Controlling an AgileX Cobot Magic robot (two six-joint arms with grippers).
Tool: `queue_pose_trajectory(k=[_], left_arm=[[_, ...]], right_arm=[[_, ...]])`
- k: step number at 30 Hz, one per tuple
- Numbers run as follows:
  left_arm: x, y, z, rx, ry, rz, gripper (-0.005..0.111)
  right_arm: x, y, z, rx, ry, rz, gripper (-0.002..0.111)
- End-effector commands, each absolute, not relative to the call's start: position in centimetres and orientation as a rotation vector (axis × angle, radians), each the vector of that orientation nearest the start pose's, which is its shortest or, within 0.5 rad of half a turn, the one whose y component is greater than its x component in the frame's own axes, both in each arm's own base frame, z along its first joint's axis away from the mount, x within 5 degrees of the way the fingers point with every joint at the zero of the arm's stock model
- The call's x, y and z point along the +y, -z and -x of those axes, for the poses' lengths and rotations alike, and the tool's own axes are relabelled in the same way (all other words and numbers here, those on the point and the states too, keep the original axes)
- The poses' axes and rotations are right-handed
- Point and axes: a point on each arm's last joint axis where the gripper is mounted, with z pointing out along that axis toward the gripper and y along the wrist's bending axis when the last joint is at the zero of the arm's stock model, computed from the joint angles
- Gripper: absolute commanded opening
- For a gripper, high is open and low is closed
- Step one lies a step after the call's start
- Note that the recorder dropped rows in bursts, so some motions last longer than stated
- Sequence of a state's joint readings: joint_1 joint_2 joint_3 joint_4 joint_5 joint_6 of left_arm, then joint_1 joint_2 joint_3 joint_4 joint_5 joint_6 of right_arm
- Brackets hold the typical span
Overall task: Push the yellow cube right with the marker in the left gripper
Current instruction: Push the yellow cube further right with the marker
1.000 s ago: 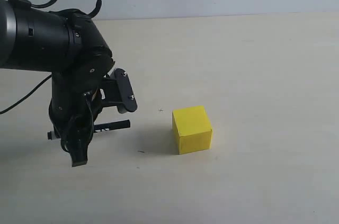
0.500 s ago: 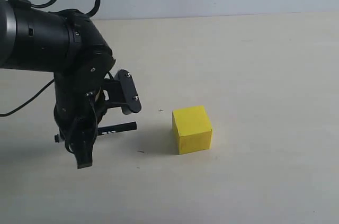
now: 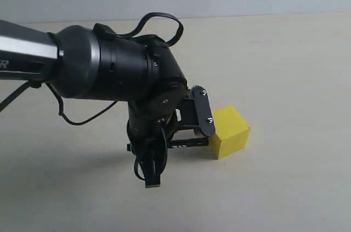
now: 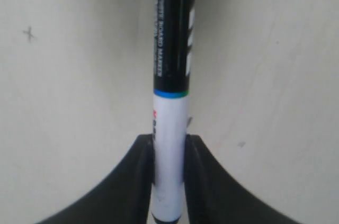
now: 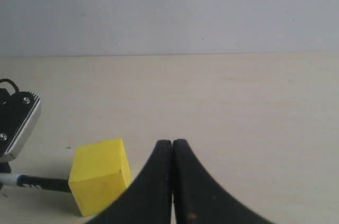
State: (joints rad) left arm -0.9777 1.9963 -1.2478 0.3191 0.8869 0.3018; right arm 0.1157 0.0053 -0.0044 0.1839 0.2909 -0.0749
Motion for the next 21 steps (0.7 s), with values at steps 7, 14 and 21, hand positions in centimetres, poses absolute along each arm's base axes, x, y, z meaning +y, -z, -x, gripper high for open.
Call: queue_pose_trajectory(k=[7,14,21], left_arm=[[-26.6,-15.4,-24.3,2.345,-0.522,-1.928,0.0],[-30.9,-15.5,-23.9,2.135,-0.252,-1.867,0.0],[-30.4,-16.3,-24.4,2.248,-0.383,-1.88,0.0]], right_arm=[[1.1,-18.8,-5.4,1.768,-0.203,0.053,0.0],[1.1,-18.8,-5.4,1.768,-0.203,0.053,0.0],[1.1,-18.8,-5.4,1.768,-0.201,0.054,0.0]])
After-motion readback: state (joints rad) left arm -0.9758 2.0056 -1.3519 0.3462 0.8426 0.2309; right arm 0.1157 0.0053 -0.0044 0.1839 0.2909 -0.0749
